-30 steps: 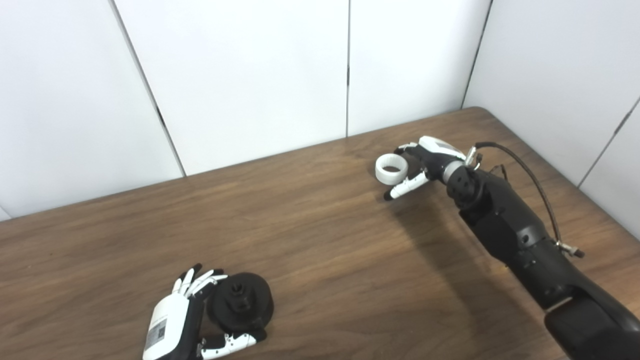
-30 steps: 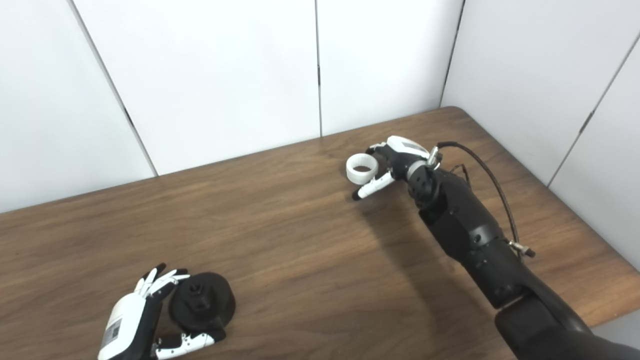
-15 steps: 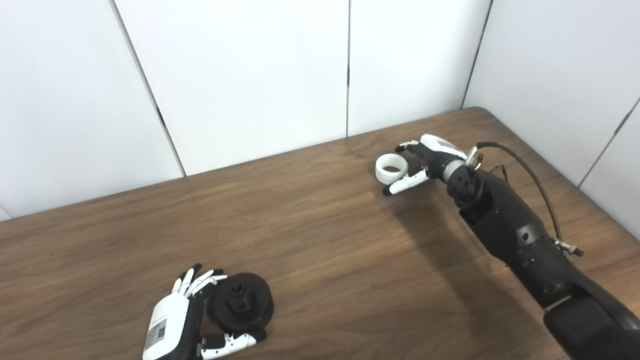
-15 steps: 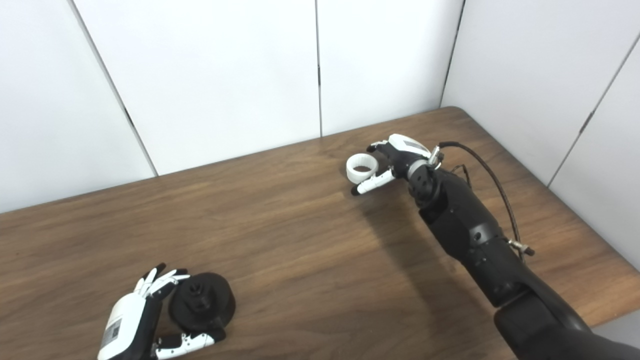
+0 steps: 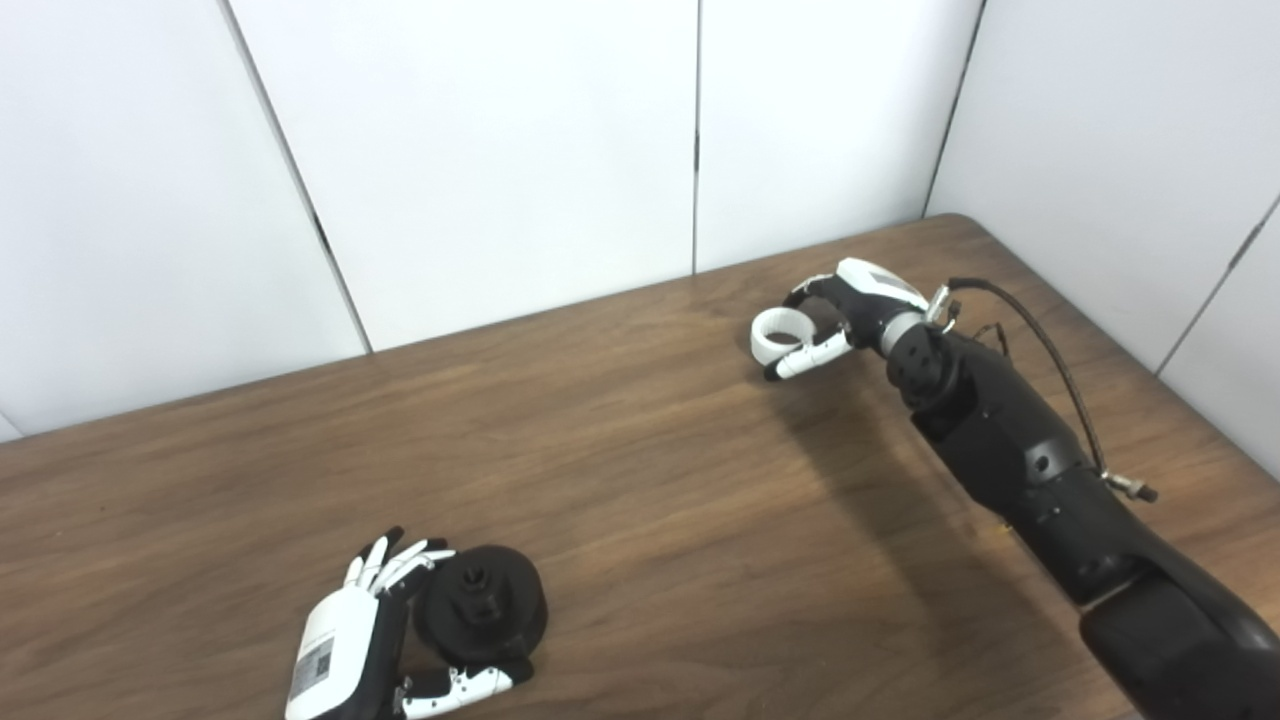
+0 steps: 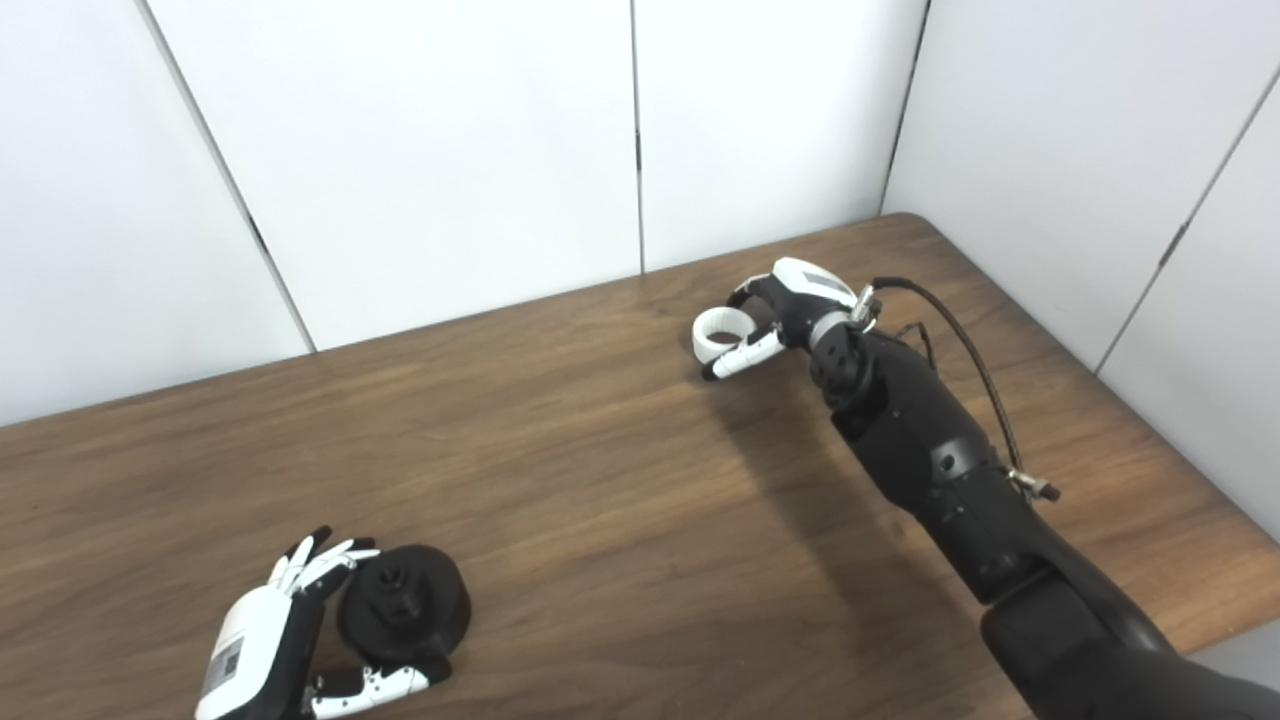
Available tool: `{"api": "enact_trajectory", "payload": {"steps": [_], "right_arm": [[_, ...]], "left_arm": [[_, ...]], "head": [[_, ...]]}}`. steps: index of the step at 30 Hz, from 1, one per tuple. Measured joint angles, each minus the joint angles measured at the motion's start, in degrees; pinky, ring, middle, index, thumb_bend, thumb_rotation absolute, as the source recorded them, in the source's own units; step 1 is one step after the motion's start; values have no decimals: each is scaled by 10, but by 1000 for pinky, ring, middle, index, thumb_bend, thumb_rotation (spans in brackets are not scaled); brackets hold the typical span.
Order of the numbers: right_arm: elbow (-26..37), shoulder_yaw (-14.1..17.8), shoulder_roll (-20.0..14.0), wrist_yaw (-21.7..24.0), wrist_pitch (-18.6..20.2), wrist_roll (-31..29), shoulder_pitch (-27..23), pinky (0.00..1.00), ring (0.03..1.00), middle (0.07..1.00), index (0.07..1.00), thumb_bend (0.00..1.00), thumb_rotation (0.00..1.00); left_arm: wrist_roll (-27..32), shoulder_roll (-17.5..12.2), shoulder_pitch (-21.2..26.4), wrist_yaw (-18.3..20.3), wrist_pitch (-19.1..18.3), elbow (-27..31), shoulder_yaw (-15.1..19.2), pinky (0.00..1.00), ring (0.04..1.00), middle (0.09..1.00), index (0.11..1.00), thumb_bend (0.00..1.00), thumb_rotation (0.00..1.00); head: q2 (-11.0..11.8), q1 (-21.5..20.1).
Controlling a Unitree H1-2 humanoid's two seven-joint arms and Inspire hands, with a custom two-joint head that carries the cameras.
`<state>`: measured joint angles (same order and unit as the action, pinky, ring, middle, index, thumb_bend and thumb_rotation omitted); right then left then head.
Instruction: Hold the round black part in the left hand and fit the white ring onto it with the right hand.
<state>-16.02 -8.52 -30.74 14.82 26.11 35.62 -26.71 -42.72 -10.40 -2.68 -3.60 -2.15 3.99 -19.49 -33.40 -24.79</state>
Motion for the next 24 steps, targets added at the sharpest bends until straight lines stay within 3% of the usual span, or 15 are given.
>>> {"api": "enact_trajectory", "payload": {"steps": [6, 19, 20, 21, 24], "right_arm": [[-2, -1, 6, -16, -12, -11, -1, 1000, 944, 876, 630, 743, 214], [-5, -3, 10, -18, -16, -16, -1, 1000, 953, 882, 608, 769, 200], [-5, -3, 10, -18, -16, -16, -1, 1000, 957, 884, 540, 624, 170], [-5, -3, 10, -18, -16, -16, -1, 1000, 959, 884, 516, 575, 158], [-4, -3, 10, -20, -16, -16, -1, 1000, 956, 880, 491, 527, 140]], "left_arm": [[-2, 0, 0, 0, 0, 1, -1, 1000, 980, 850, 484, 525, 72], [-9, 0, -2, 0, -2, 3, -2, 1000, 979, 849, 484, 525, 71], [-11, 0, -2, 0, -2, 3, -2, 1000, 981, 850, 484, 525, 71], [-11, 0, -2, 0, -2, 4, -1, 1000, 986, 852, 484, 525, 70], [-11, 0, -2, 0, -3, 4, -1, 1000, 988, 854, 484, 525, 70]], "head": [[-3, 2], [-6, 7], [-7, 7], [-7, 7], [-8, 7]]}}
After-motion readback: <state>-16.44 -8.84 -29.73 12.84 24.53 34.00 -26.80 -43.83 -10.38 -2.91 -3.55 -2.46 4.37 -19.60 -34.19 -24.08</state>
